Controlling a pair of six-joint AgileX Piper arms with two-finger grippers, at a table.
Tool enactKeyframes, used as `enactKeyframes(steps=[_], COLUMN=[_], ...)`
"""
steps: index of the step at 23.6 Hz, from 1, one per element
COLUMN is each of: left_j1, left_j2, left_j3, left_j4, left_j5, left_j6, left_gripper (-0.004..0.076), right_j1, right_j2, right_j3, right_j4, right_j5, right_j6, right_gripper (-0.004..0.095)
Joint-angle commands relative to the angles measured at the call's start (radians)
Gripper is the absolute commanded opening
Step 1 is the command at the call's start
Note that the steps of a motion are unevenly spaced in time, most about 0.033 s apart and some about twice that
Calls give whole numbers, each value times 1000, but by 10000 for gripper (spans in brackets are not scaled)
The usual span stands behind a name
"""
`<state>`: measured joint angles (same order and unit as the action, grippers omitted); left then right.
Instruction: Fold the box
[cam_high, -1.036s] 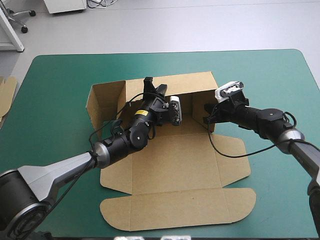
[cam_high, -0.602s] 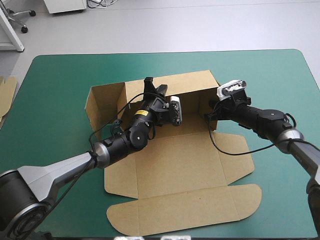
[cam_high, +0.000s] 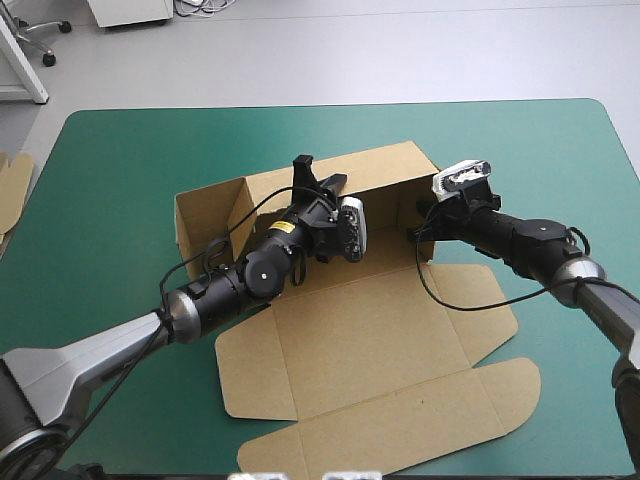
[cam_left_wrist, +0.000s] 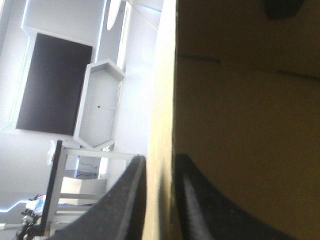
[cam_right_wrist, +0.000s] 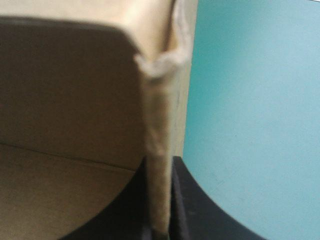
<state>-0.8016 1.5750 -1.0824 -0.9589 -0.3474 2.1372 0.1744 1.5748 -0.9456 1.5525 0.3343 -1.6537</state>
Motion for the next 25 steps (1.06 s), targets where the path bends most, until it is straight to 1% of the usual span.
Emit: enactKeyframes(steps=[1, 3, 5, 10, 11, 12, 17, 18, 19, 21, 25], left_j1=[-6, -6, -6, -6, -6, -4, -4, 0, 14, 64, 207], left_j2=[-98, -138, -179, -270, -284, -298, -312, -312, -312, -312, -312], left_j3=[-27, -27, -27, -27, -27, -27, -27, -27, -27, -27, -27], left_j4=[-44, -90, -94, -62, -54, -14, 155, 182, 208, 248, 267], left_j5=[85, 163, 208, 236, 222, 179, -96, -134, -153, -143, -134], left_j6=[-13, 0, 0, 0, 0, 0, 0, 0, 0, 0, 0], left_gripper=[237, 245, 245, 240, 237, 236, 236, 236, 236, 226, 122], right_j1=[4, 4, 4, 4, 4, 4, 4, 4, 4, 4, 4], right_j2=[-38, -38, -38, -38, -38, -38, -38, -38, -38, -38, -38], right_j3=[-24, -24, -30, -41, -41, -41, -41, -41, -41, -41, -41], right_j4=[41, 41, 39, 31, 30, 30, 30, 30, 30, 30, 30], right_j5=[32, 14, 5, -24, -27, -30, -38, -41, -41, -41, -41], right_j6=[21, 28, 30, 62, 62, 62, 62, 62, 62, 64, 69], right_gripper=[-32, -32, -32, -32, -32, -32, -32, -32, -32, -32, -33])
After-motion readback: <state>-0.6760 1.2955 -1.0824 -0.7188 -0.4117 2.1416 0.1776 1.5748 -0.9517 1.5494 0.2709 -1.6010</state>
